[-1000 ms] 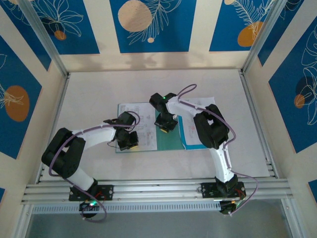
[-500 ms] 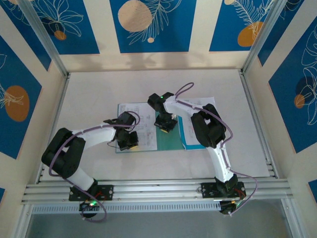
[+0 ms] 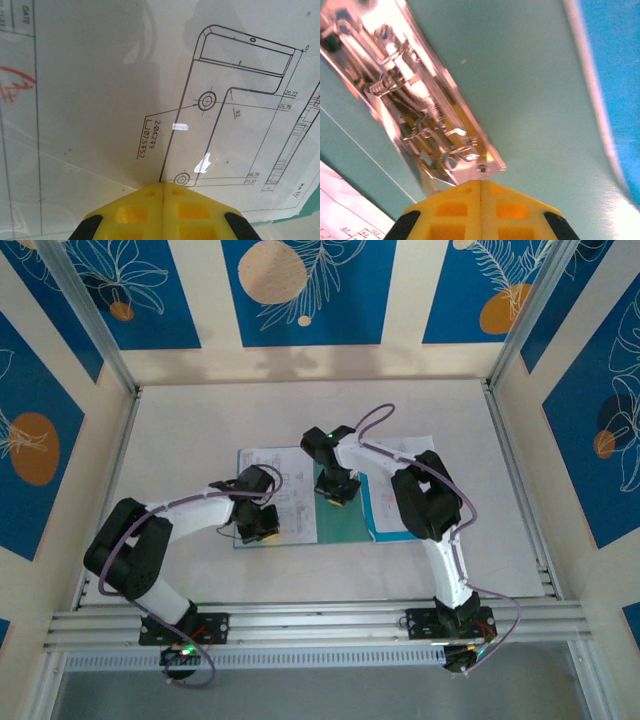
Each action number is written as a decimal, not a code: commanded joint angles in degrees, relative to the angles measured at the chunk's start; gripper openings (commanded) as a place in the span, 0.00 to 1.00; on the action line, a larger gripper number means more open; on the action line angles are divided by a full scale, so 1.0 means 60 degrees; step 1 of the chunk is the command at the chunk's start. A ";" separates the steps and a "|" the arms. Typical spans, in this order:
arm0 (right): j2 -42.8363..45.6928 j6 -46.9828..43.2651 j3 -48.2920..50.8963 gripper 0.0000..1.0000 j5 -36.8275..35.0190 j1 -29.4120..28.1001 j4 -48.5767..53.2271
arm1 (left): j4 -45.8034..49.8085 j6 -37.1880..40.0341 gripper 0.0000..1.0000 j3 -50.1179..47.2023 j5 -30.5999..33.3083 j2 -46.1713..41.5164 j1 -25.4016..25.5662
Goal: Put the files into the folder
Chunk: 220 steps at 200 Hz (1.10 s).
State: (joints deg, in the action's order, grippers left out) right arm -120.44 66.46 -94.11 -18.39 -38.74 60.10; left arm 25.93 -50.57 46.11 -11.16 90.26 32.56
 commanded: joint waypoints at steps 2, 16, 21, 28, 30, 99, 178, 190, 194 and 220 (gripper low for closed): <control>0.1122 -0.0049 0.0214 0.00 -0.0823 0.0135 0.0068 | 0.0901 -0.0083 0.00 -0.0399 0.0162 0.0148 0.0107; 0.1565 -0.0105 0.0264 0.00 -0.0788 0.0097 -0.0117 | 0.0882 -0.0065 0.00 -0.0379 0.0160 0.0155 0.0106; 0.1687 -0.0099 0.0265 0.00 -0.0762 0.0086 -0.0141 | 0.0886 -0.0059 0.00 -0.0362 0.0160 0.0165 0.0102; 0.1779 -0.0069 0.0292 0.00 -0.0659 0.0069 -0.0168 | 0.0865 -0.0048 0.00 -0.0361 0.0146 0.0172 0.0097; 0.1789 -0.0066 0.0308 0.00 -0.0623 0.0063 -0.0178 | 0.0856 -0.0060 0.00 -0.0360 0.0142 0.0187 0.0100; 0.2963 -0.0081 0.2051 0.46 0.1375 0.0158 -0.2868 | 0.0889 -0.0006 0.00 -0.0288 0.0161 0.0162 0.0109; 0.2658 0.1918 0.2759 0.72 0.3827 0.0665 -0.4964 | 0.0916 0.0078 0.00 -0.0112 0.0160 0.0264 0.0107; 0.2332 0.2133 0.2460 0.71 0.3979 0.0728 -0.4912 | 0.0920 0.0109 0.00 -0.0112 0.0166 0.0268 0.0110; 0.2264 0.2196 0.2352 0.71 0.4001 0.0747 -0.4897 | 0.0923 0.0107 0.00 -0.0113 0.0175 0.0279 0.0098; 0.1640 0.2564 0.1430 0.70 0.3979 0.0885 -0.4459 | 0.0933 0.0137 0.00 -0.0099 0.0175 0.0266 0.0107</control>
State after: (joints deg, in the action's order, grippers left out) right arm -107.55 77.84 -80.44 3.01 -34.46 31.73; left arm 26.09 -50.50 46.24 -11.16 90.28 32.56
